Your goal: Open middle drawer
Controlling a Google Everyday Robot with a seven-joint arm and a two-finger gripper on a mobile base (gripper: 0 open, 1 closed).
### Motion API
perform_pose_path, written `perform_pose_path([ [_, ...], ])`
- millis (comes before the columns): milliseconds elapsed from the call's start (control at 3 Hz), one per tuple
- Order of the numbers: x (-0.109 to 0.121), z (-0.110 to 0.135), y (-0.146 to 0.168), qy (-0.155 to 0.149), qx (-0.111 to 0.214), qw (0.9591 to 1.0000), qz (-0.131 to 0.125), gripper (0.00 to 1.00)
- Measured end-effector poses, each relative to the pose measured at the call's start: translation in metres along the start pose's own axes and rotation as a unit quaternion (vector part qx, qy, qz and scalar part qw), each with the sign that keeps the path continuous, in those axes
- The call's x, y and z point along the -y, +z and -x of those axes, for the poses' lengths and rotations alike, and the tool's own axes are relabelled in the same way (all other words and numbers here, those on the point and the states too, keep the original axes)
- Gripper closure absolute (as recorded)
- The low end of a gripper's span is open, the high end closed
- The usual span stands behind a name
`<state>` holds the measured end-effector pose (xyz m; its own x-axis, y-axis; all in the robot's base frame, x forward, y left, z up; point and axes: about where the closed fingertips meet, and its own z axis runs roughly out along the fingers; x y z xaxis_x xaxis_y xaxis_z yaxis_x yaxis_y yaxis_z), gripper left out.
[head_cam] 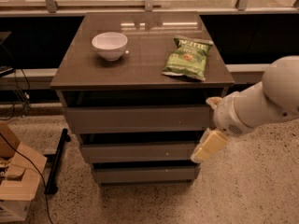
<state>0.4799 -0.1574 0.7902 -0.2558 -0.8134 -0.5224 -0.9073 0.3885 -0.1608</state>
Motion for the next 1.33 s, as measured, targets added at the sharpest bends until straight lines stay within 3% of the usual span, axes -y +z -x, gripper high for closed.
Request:
perform_pose_path([
  [333, 0.006, -0.012, 0.042, 0.02, 0.047, 0.9987, -0.005, 0.0],
  [667, 0.017, -0.025, 0.09, 0.046, 0.092, 0.9947, 0.008, 0.0],
  [1000, 0.034, -0.04, 0.131, 0.071, 0.111, 0.991, 0.02, 0.0],
  [1333, 0.032, -0.044, 0.138, 0.076, 0.112, 0.9904, 0.027, 0.0],
])
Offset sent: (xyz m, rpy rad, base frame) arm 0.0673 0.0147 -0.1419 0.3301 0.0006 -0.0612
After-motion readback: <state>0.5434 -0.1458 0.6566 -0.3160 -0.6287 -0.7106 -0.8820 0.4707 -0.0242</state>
